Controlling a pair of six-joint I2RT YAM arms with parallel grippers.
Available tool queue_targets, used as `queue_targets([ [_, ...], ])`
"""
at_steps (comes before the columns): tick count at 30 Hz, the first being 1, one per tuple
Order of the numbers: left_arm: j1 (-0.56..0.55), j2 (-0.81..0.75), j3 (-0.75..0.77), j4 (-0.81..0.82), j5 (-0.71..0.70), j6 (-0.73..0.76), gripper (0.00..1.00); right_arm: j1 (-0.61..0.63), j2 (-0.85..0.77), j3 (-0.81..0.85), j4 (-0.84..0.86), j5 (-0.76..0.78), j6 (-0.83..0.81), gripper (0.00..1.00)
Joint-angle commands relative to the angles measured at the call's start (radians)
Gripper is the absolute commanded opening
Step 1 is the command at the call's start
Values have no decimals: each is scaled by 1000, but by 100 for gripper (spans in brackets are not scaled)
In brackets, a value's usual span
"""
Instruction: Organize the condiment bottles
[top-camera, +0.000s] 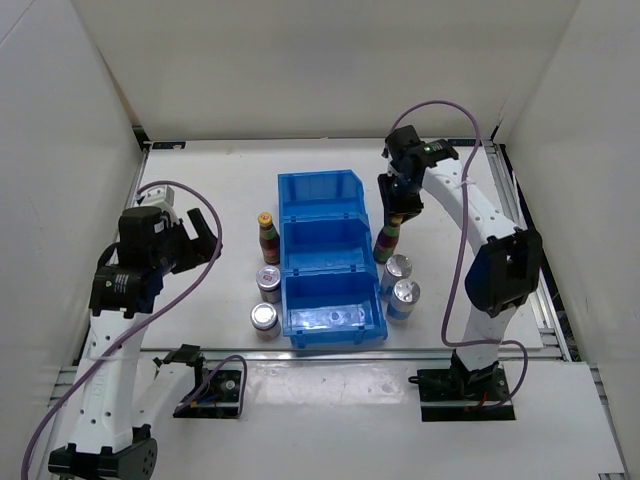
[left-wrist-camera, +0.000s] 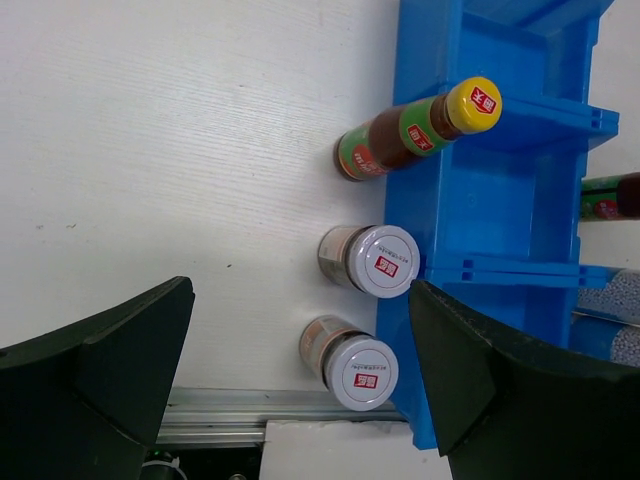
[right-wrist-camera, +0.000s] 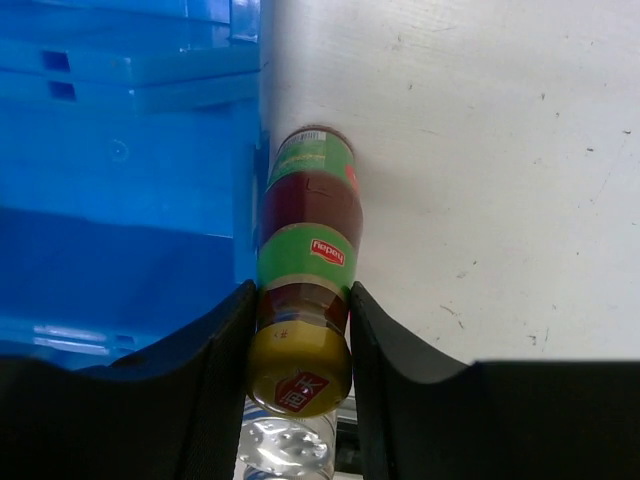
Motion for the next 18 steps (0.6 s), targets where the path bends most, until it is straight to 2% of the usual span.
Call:
queue_targets([
  [1, -4, -22, -5, -3, -27, 20, 99, 2, 15, 78, -46, -11, 19, 23],
  [4, -4, -31, -5, -3, -28, 20, 99, 11, 6, 132, -75, 23, 30, 12],
  [8, -4, -40, -5, -3, -28, 20, 99, 11, 15, 306, -127, 46, 51, 1],
  [11, -13, -40, -5, -3, -28, 20, 99, 23, 71, 498, -159, 76, 51, 0],
  [12, -22, -40, -5, -3, -38, 20, 99, 24, 111, 605, -170, 87, 51, 0],
  [15, -22, -40, -5, -3, -63, 20, 99, 54, 223, 780, -222, 96, 21, 0],
  [16, -22, -40, -5, -3, -77, 20, 99, 82, 260, 922, -242, 96, 21, 0],
  [18, -22, -40, -16, -3, -87, 20, 99, 103, 381, 1084, -313, 110, -5, 0],
])
